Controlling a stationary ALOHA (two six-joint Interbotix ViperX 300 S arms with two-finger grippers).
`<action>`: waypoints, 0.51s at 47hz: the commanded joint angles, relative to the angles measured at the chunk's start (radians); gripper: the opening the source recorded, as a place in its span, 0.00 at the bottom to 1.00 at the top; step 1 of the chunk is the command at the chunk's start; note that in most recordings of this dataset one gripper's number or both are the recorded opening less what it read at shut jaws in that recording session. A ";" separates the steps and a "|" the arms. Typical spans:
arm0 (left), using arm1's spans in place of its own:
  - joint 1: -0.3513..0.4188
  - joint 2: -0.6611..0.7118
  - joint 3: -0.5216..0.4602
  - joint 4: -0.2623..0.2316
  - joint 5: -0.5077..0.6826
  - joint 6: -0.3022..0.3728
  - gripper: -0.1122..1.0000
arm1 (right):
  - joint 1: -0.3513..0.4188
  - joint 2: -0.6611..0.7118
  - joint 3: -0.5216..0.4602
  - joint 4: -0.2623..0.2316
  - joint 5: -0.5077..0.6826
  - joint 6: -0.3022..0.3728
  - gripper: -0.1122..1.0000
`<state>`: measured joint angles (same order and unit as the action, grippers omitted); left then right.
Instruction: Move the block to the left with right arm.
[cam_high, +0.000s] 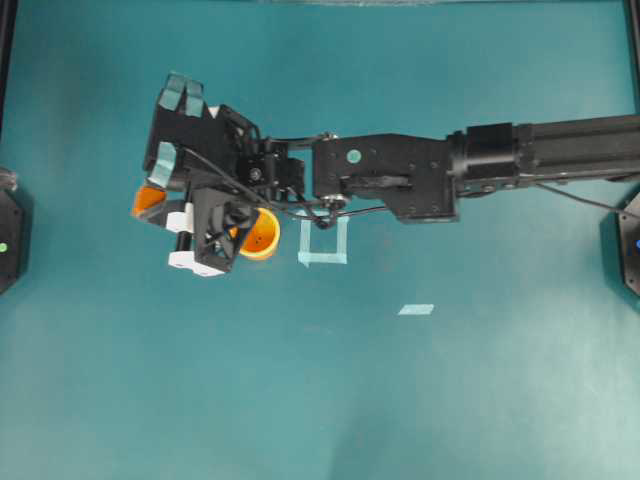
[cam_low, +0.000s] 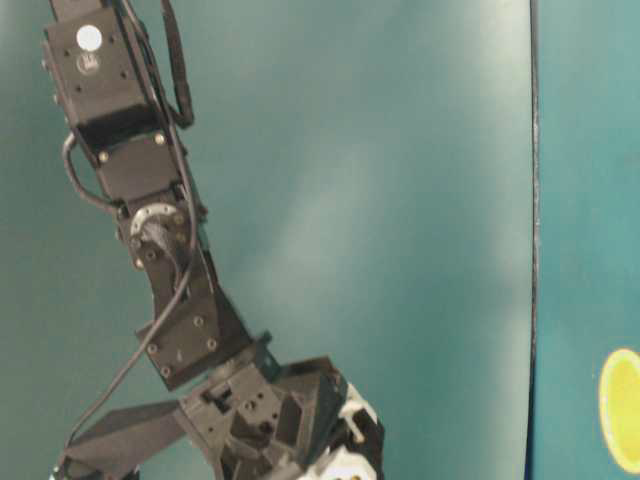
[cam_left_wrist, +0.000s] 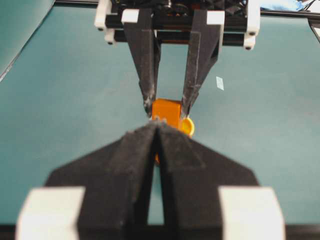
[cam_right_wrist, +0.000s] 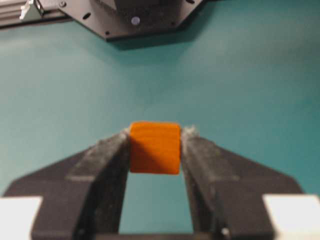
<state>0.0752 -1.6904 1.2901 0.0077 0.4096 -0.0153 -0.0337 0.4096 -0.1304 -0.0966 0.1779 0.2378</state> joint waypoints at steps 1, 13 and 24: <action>0.005 0.014 -0.020 0.003 -0.005 0.002 0.10 | 0.002 -0.011 -0.048 -0.003 -0.012 0.002 0.46; 0.005 0.014 -0.021 0.003 -0.003 0.000 0.10 | 0.002 0.014 -0.069 -0.005 -0.012 0.002 0.46; 0.005 0.015 -0.020 0.003 -0.003 0.000 0.10 | 0.002 0.014 -0.069 -0.005 -0.006 0.002 0.46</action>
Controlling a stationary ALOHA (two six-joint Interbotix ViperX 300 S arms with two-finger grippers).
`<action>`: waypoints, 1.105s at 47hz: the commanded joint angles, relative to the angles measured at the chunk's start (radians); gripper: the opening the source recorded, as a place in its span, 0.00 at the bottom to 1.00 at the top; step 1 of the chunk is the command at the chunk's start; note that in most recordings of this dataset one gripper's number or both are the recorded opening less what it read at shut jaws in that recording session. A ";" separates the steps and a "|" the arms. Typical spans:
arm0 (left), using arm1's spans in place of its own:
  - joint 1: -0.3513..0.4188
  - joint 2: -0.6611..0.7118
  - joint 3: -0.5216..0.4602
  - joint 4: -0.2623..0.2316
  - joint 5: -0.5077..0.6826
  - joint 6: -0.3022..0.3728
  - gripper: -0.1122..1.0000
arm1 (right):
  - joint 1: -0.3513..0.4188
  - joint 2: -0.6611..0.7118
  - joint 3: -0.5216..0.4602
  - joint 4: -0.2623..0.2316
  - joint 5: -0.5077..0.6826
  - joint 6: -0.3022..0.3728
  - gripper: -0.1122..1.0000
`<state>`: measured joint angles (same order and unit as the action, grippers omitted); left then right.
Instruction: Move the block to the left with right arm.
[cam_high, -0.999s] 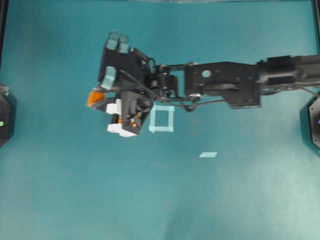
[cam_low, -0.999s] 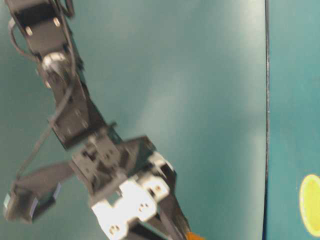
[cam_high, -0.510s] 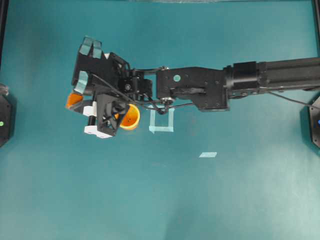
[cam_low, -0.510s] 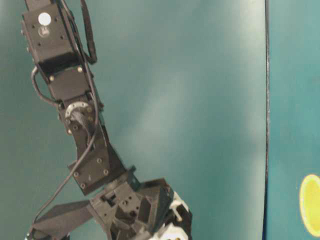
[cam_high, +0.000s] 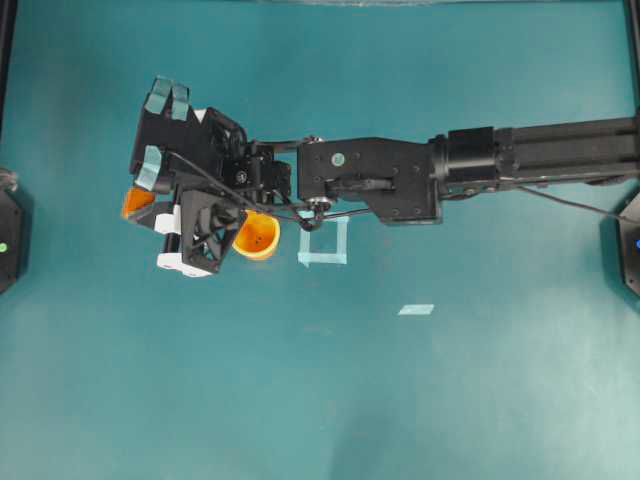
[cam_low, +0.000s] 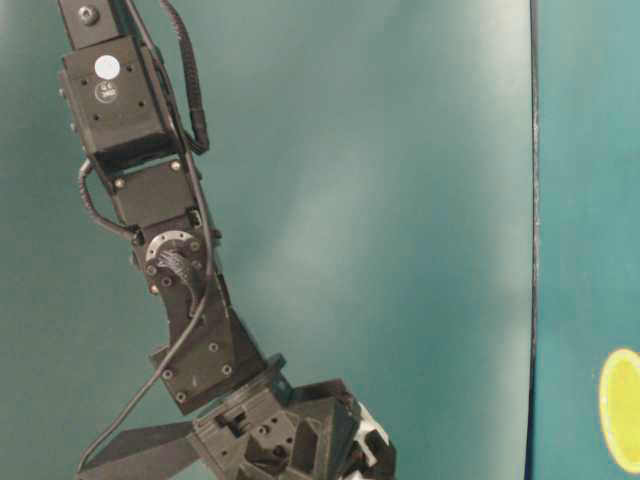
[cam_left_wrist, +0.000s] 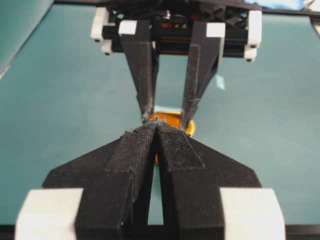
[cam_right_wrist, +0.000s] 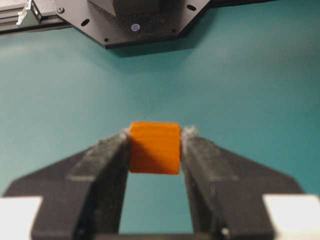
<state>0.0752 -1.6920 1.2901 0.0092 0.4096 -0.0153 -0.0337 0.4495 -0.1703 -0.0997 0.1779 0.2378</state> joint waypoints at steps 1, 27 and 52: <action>0.005 0.015 -0.020 0.002 -0.003 0.000 0.10 | 0.000 -0.026 -0.029 -0.003 -0.006 0.002 0.46; 0.005 0.017 -0.026 0.002 0.023 0.003 0.10 | 0.000 -0.026 -0.029 -0.003 -0.008 0.002 0.46; 0.005 0.017 -0.026 0.003 -0.046 0.005 0.10 | 0.000 -0.026 -0.029 -0.005 -0.005 0.006 0.46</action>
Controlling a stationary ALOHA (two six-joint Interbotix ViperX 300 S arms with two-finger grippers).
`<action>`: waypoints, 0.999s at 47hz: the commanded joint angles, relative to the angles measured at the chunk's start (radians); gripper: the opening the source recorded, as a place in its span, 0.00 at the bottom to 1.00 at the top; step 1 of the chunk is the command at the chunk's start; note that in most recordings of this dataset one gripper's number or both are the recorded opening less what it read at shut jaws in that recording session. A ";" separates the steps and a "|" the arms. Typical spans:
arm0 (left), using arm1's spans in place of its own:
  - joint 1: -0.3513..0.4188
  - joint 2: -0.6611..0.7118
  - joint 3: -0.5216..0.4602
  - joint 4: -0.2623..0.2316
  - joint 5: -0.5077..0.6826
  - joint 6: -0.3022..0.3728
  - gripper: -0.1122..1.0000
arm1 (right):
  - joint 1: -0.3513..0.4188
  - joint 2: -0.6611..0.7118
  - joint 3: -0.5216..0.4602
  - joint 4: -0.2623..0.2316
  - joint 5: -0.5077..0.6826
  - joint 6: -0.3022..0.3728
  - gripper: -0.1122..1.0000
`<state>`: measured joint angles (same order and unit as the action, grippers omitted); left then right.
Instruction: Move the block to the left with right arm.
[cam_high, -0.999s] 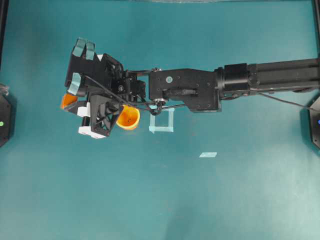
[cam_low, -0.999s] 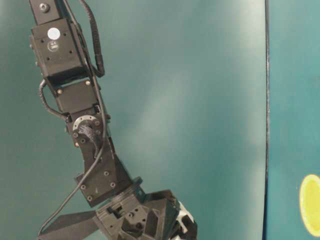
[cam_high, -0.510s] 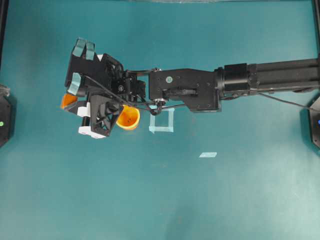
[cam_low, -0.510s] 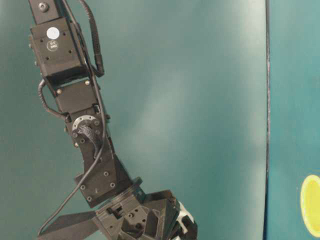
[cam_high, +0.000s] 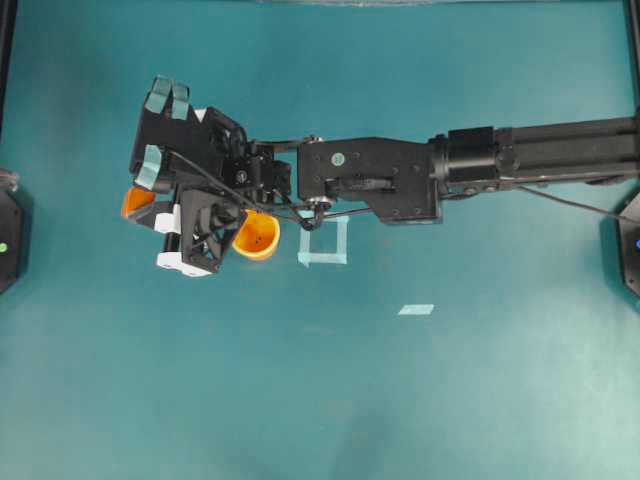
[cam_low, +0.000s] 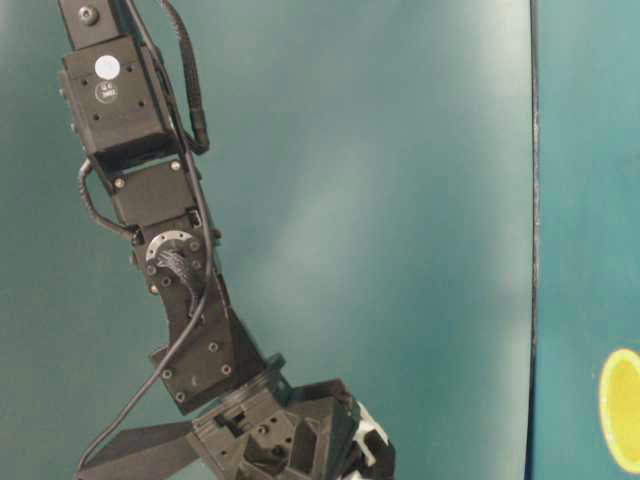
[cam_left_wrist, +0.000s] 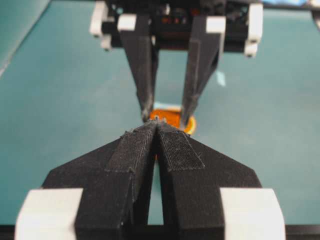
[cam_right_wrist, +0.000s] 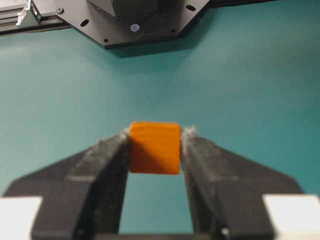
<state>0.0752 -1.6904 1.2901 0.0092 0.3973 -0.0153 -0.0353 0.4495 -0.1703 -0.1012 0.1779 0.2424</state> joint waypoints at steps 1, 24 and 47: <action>0.005 0.015 -0.026 0.003 -0.040 0.005 0.10 | 0.002 -0.026 -0.029 -0.003 -0.005 0.000 0.46; 0.005 0.031 -0.015 0.009 -0.069 0.008 0.10 | 0.002 -0.026 -0.029 -0.003 -0.003 0.002 0.46; 0.005 0.029 -0.015 0.009 -0.067 0.008 0.10 | 0.002 -0.026 -0.026 -0.003 -0.003 0.002 0.46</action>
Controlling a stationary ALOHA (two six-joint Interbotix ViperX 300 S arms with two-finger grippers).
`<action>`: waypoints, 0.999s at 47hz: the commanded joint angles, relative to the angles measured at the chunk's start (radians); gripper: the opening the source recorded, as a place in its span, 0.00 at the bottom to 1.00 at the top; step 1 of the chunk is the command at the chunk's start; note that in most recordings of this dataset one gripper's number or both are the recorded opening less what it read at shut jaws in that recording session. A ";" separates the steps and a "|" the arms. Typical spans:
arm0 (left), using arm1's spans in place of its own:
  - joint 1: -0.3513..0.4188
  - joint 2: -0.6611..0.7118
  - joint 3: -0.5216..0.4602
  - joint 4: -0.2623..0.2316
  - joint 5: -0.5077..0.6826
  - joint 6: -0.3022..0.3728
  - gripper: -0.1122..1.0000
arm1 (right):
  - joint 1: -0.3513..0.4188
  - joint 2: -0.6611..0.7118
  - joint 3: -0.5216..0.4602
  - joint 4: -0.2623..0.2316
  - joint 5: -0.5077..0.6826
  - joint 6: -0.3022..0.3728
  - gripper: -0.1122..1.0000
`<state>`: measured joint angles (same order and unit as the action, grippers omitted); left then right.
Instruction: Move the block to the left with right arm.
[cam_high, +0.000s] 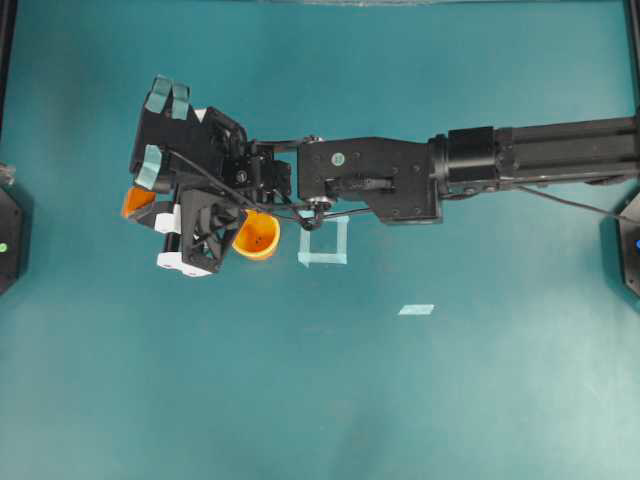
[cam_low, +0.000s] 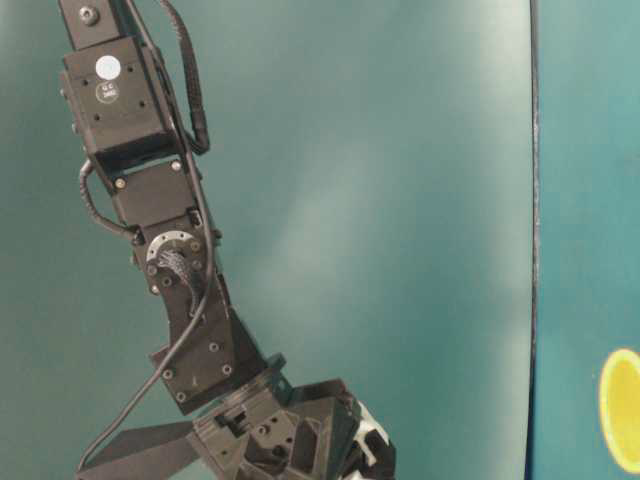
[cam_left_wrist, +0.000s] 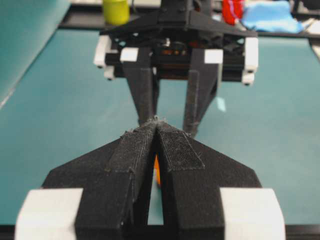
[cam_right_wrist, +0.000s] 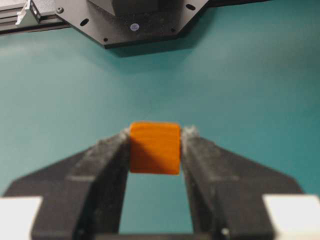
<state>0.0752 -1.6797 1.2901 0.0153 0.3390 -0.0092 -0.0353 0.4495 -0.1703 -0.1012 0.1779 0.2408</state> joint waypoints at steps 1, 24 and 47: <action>0.003 0.020 -0.015 0.003 -0.009 0.002 0.10 | 0.002 -0.026 -0.026 -0.003 -0.003 0.003 0.46; 0.005 0.020 -0.015 0.003 -0.005 0.002 0.10 | 0.002 -0.028 -0.025 -0.003 0.014 0.003 0.46; 0.005 0.025 -0.012 0.003 -0.006 0.002 0.10 | 0.002 -0.028 -0.025 -0.002 0.014 0.003 0.46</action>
<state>0.0752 -1.6782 1.2901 0.0153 0.3390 -0.0092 -0.0353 0.4495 -0.1703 -0.1028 0.1979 0.2424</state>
